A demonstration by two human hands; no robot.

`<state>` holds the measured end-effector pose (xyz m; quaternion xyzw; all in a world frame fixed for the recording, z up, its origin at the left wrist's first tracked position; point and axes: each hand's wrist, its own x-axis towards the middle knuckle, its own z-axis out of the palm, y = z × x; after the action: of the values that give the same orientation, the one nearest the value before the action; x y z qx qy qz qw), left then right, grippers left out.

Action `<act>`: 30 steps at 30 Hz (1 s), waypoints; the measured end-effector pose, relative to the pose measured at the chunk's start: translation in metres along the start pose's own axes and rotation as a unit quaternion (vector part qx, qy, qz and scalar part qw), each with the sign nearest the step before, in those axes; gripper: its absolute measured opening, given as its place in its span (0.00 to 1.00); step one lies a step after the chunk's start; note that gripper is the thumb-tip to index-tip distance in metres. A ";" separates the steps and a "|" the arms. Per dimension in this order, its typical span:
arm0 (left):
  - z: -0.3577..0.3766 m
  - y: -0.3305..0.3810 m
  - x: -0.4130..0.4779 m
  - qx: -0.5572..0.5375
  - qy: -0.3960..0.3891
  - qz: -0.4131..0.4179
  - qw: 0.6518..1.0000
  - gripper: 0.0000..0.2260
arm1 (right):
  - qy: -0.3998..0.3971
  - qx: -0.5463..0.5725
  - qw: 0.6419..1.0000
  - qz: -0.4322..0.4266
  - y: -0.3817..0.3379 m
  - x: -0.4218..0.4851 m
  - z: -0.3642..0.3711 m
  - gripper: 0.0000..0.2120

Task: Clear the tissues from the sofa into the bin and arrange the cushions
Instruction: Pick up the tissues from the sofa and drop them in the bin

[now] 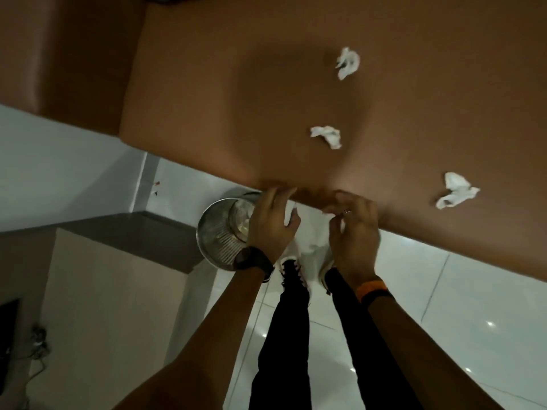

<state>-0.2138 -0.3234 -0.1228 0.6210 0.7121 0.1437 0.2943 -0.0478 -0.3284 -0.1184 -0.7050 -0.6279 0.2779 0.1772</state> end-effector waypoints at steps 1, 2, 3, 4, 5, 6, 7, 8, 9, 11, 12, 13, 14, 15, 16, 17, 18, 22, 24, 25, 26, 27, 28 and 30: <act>0.003 0.015 0.011 0.000 0.010 0.026 1.000 0.18 | 0.029 -0.037 0.999 0.025 0.013 0.009 -0.014 0.13; 0.005 0.029 0.023 0.002 0.013 0.048 0.999 0.17 | 0.049 -0.074 0.994 0.059 0.025 0.018 -0.028 0.15; 0.009 0.041 0.035 0.004 0.013 0.065 0.998 0.17 | 0.065 -0.105 0.987 0.099 0.037 0.025 -0.039 0.17; 0.014 0.053 0.047 0.011 0.016 0.079 0.997 0.18 | 0.076 -0.129 0.979 0.140 0.049 0.031 -0.048 0.17; 0.018 0.061 0.060 0.025 0.025 0.089 0.995 0.18 | 0.076 -0.146 0.971 0.174 0.058 0.036 -0.054 0.15; 0.024 0.070 0.072 0.041 0.035 0.093 0.994 0.19 | 0.072 -0.153 0.966 0.194 0.069 0.041 -0.059 0.12; 0.029 0.076 0.084 0.053 0.043 0.091 0.994 0.19 | 0.071 -0.147 0.967 0.198 0.078 0.046 -0.063 0.12; 0.033 0.081 0.095 0.059 0.047 0.080 0.994 0.19 | 0.075 -0.132 0.970 0.189 0.085 0.051 -0.066 0.12; 0.037 0.084 0.104 0.060 0.042 0.067 0.995 0.18 | 0.086 -0.116 0.974 0.176 0.090 0.057 -0.068 0.13; 0.040 0.084 0.117 0.061 0.034 0.055 0.996 0.15 | 0.110 -0.083 0.976 0.170 0.092 0.071 -0.072 0.14; 0.041 0.083 0.122 0.063 0.031 0.056 0.996 0.13 | 0.119 -0.056 0.974 0.183 0.092 0.078 -0.074 0.15; 0.040 0.082 0.125 0.065 0.028 0.059 0.996 0.11 | 0.129 -0.020 0.970 0.205 0.092 0.087 -0.077 0.16; 0.039 0.081 0.127 0.065 0.023 0.062 0.996 0.10 | 0.138 0.020 0.962 0.234 0.092 0.096 -0.080 0.17; 0.037 0.081 0.128 0.059 0.019 0.061 0.996 0.09 | 0.145 0.054 0.952 0.263 0.093 0.103 -0.083 0.17; 0.035 0.079 0.128 0.049 0.022 0.057 0.997 0.08 | 0.142 0.075 0.945 0.284 0.093 0.111 -0.086 0.17; 0.032 0.078 0.128 0.037 0.029 0.052 0.998 0.08 | 0.127 0.082 0.943 0.296 0.090 0.118 -0.088 0.16; 0.029 0.077 0.128 0.025 0.038 0.044 0.998 0.08 | 0.101 0.076 0.947 0.295 0.084 0.124 -0.089 0.15; 0.015 0.071 0.132 -0.030 0.065 0.022 0.997 0.08 | 0.010 0.081 0.986 0.145 0.034 0.155 -0.072 0.12; 0.005 0.067 0.140 -0.048 0.084 0.016 0.995 0.10 | -0.007 0.106 0.992 0.070 0.008 0.183 -0.055 0.09; 0.000 0.066 0.146 -0.056 0.090 0.016 0.994 0.11 | -0.003 0.109 0.993 0.042 -0.003 0.201 -0.049 0.14; -0.004 0.064 0.154 -0.060 0.091 0.012 0.994 0.12 | -0.005 0.118 0.993 0.023 -0.013 0.219 -0.042 0.21; -0.007 0.061 0.163 -0.059 0.086 0.003 0.995 0.13 | -0.014 0.130 0.991 0.016 -0.024 0.236 -0.035 0.27; -0.008 0.058 0.173 -0.054 0.078 -0.010 0.995 0.14 | -0.028 0.129 0.991 0.015 -0.033 0.251 -0.029 0.29; -0.011 0.052 0.189 -0.052 0.064 -0.041 0.996 0.14 | -0.049 0.073 0.996 -0.003 -0.045 0.274 -0.018 0.20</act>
<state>-0.1888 -0.1285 -0.1299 0.5650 0.7456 0.2078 0.2857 -0.0561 -0.0507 -0.1237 -0.6736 -0.6163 0.3566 0.1979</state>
